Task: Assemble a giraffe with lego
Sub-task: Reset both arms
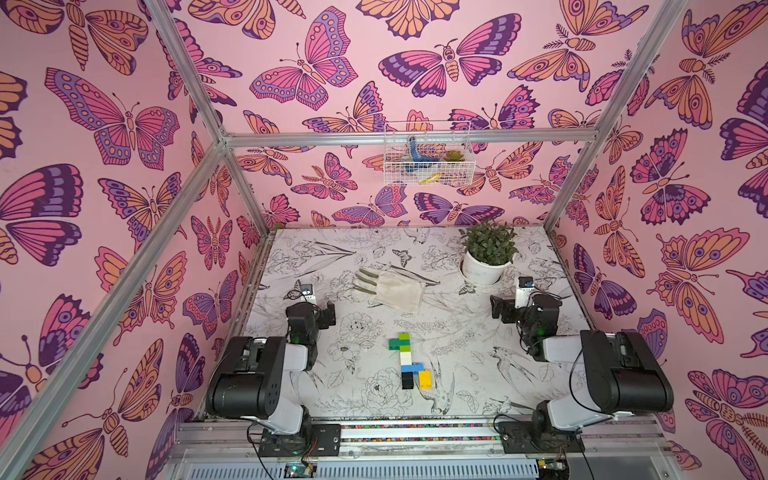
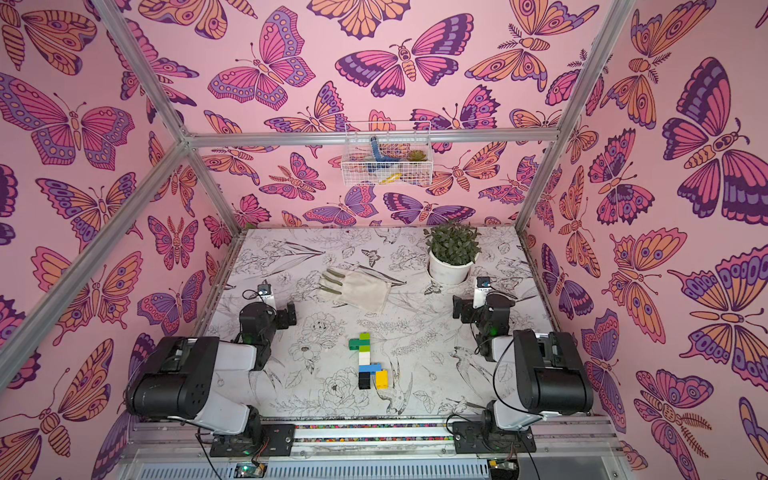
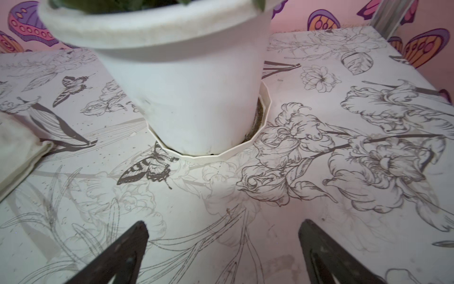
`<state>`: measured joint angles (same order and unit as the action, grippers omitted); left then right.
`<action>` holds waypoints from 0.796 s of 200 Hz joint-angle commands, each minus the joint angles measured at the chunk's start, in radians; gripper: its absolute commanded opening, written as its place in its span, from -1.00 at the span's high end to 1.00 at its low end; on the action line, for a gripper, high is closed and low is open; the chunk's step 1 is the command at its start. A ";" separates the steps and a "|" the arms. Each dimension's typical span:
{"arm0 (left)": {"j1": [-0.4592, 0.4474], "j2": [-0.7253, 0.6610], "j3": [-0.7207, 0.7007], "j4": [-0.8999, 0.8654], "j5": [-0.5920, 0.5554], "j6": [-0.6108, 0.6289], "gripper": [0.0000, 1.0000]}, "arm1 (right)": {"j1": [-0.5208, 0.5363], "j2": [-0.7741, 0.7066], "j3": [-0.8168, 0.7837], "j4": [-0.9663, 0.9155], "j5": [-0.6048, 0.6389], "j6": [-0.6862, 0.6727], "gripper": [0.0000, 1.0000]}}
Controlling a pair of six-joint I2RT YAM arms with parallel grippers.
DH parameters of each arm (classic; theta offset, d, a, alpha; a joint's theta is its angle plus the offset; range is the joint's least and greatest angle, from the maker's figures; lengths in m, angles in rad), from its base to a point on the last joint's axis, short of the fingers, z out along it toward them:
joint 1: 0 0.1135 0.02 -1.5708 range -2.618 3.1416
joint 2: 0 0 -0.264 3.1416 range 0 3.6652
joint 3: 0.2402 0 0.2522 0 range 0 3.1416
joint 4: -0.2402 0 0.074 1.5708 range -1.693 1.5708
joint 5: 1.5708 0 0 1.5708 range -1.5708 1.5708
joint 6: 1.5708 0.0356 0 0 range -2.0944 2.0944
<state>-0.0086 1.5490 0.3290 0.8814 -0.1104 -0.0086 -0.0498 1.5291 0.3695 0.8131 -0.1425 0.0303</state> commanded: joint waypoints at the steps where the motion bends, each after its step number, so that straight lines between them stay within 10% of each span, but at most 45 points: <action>1: 0.019 -0.031 0.044 -0.036 0.034 -0.023 -1.00 | 0.017 -0.010 0.036 0.010 0.115 0.027 -0.98; 159: 0.021 -0.009 0.037 0.019 0.023 -0.018 -1.00 | 0.023 -0.015 0.038 0.000 0.126 0.026 -0.97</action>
<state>0.0071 1.5394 0.3683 0.8894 -0.0994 -0.0196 -0.0338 1.5219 0.3920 0.8158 -0.0269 0.0486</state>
